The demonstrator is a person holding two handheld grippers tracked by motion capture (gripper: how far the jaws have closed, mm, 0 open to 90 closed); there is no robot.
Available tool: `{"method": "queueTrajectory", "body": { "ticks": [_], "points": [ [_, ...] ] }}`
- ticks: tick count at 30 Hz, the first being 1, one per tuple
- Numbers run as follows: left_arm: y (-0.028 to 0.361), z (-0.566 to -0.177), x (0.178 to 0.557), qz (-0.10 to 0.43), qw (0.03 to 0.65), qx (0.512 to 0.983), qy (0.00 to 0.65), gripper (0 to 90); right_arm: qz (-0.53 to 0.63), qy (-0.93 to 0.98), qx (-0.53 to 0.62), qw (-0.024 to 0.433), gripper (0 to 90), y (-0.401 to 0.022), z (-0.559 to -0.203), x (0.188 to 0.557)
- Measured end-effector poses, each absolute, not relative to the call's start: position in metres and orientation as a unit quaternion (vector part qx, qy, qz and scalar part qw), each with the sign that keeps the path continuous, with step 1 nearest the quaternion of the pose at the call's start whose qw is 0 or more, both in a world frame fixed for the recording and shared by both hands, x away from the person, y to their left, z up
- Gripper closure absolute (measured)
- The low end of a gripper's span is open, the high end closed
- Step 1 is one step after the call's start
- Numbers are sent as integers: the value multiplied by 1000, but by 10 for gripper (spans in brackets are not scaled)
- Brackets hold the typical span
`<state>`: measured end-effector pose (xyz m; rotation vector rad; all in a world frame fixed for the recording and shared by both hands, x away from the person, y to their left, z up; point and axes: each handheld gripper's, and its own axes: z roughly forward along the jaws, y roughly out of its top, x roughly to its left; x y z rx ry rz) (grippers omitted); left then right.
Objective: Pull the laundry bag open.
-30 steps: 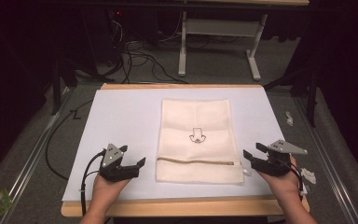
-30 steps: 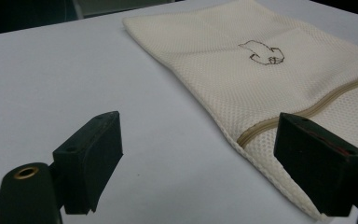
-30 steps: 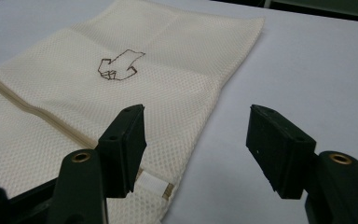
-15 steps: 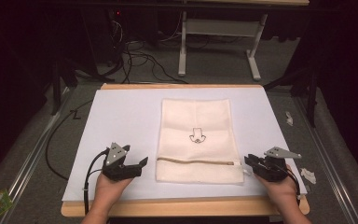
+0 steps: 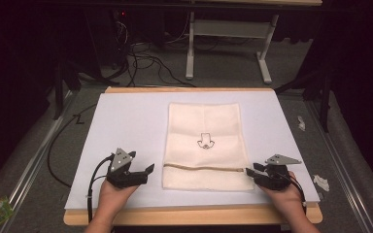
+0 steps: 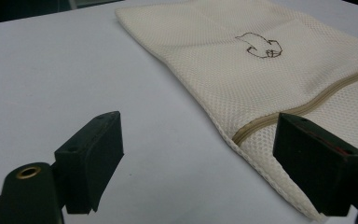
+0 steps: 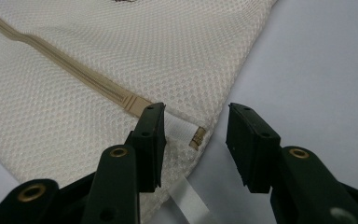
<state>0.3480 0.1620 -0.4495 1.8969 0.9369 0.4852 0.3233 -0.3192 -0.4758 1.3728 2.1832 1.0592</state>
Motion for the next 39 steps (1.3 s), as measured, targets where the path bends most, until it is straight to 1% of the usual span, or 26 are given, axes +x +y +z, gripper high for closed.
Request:
{"method": "queueTrajectory", "body": {
  "ticks": [2,3,8,12,15,17,18,19,23,29,32,39],
  "points": [
    [162,-449,348,199,467,773,382,167,371,773,484,174,591,-318,-477,324],
    [162,-450,348,198,466,773,383,167,367,780,478,170,630,-316,-478,325],
    [161,-451,349,195,465,775,382,166,364,778,481,176,634,-313,-479,322],
    [160,-451,349,193,464,775,384,163,358,783,474,185,662,-311,-479,321],
    [160,-451,349,195,463,773,386,164,360,782,476,180,712,-312,-479,322],
    [160,-452,349,195,463,773,387,166,356,786,474,176,772,-311,-478,321],
    [160,-453,350,195,463,773,387,166,356,786,474,176,772,-311,-478,321],
    [159,-453,350,193,463,773,387,171,355,788,469,182,810,-309,-478,320],
    [159,-453,351,178,471,772,388,185,353,791,465,183,830,-308,-477,320],
    [160,-454,348,186,470,773,385,188,366,788,460,185,838,-308,-471,318],
    [158,-454,347,190,470,774,380,190,377,783,455,193,839,-307,-466,316],
    [149,-451,345,175,481,771,378,239,397,779,440,205,840,-306,-453,311]
  ]
}}
